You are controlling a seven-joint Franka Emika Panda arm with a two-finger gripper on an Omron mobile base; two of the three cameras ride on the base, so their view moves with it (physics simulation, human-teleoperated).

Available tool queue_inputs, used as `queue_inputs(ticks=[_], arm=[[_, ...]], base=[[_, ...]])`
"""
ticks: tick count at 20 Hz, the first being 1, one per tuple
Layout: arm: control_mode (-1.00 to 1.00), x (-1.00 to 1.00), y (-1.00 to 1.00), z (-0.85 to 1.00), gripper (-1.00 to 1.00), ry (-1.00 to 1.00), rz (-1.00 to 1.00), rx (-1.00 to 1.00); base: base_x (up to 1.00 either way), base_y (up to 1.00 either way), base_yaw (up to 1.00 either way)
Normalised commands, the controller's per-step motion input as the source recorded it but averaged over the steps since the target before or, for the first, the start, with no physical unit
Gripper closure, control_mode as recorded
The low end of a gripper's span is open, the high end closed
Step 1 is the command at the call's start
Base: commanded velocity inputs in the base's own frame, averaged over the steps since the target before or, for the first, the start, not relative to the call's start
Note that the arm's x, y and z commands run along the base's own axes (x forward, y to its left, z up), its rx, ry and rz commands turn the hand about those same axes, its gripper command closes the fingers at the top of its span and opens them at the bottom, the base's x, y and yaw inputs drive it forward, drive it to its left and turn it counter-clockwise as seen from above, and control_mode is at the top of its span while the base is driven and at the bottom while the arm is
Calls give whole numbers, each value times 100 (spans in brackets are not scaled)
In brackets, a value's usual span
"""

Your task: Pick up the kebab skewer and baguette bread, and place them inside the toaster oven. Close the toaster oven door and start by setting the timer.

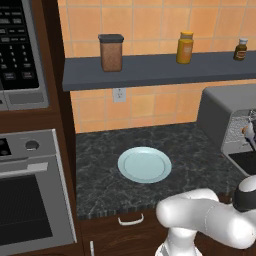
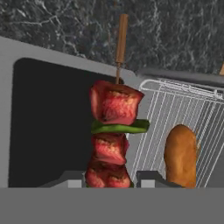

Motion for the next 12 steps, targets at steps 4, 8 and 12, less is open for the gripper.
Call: queue_inputs(ticks=[4,8,12], arm=[[-100,0,-58,22,100,-16,-6,0],[-100,8,-50,0,100,-12,0,0],[-100,26,-33,8,100,-12,0,0]], base=[[0,0,0],[0,0,0],[0,0,0]])
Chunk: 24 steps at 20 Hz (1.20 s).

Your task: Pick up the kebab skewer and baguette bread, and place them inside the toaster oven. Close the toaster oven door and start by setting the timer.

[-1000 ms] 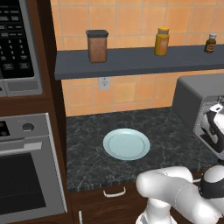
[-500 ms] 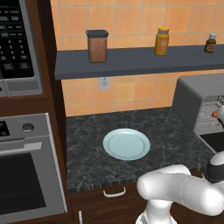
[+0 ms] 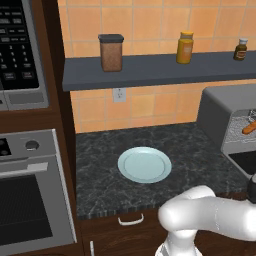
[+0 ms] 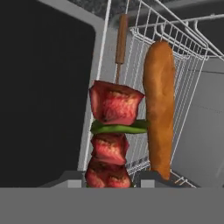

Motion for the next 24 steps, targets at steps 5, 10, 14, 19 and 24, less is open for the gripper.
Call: queue_inputs(ticks=[5,10,14,19,24], arm=[[-100,27,-5,6,100,-8,0,0],[-100,34,0,0,100,0,0,4],[-100,22,-11,-2,100,0,0,4],[-100,11,-10,-14,100,0,0,1],[-100,21,-6,-2,100,0,0,0]], base=[[0,0,0],[0,0,0],[0,0,0],[0,0,0],[0,0,0]])
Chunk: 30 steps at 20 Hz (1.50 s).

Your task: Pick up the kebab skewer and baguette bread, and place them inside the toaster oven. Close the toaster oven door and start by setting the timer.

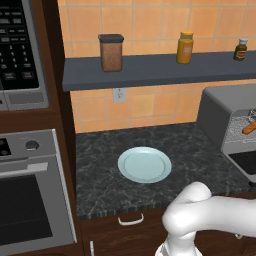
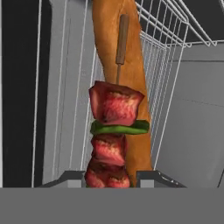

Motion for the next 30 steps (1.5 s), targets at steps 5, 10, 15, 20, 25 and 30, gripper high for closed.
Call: queue_inputs(ticks=[5,10,15,20,25,30], arm=[[-100,28,0,0,100,1,2,0],[-100,14,-3,0,100,5,2,0],[-100,1,-8,-1,100,5,3,0],[-100,0,-10,0,-100,3,1,0],[-100,0,0,0,-100,0,0,0],[-100,-19,-6,1,-100,0,0,0]], base=[[0,0,0],[0,0,0],[0,0,0],[0,0,0],[0,0,0],[0,0,0]])
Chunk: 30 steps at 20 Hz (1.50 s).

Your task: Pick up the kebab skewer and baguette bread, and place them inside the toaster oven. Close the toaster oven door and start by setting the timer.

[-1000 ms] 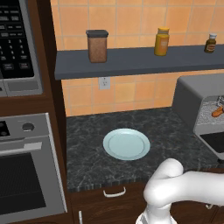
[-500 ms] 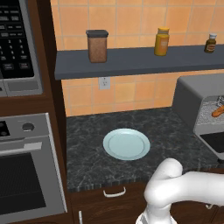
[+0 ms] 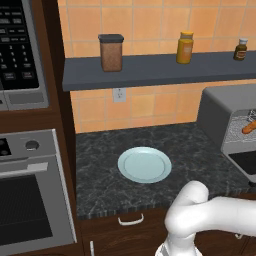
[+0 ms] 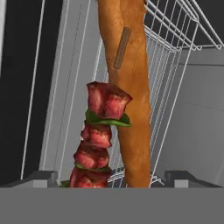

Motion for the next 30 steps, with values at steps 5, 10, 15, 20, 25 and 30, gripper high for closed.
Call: queue_inputs(ticks=[5,10,15,20,25,30], arm=[[-100,-17,-25,9,-100,0,-2,5],[-100,-26,-2,16,-100,0,-29,23],[-100,-49,11,1,-100,0,-39,26],[-100,-44,38,0,-100,-2,-44,29],[-100,-42,33,-5,-100,-17,-36,34],[-100,0,21,0,-100,-26,-27,40]], base=[[0,0,0],[0,0,0],[0,0,0],[0,0,0],[0,0,0],[0,0,0]])
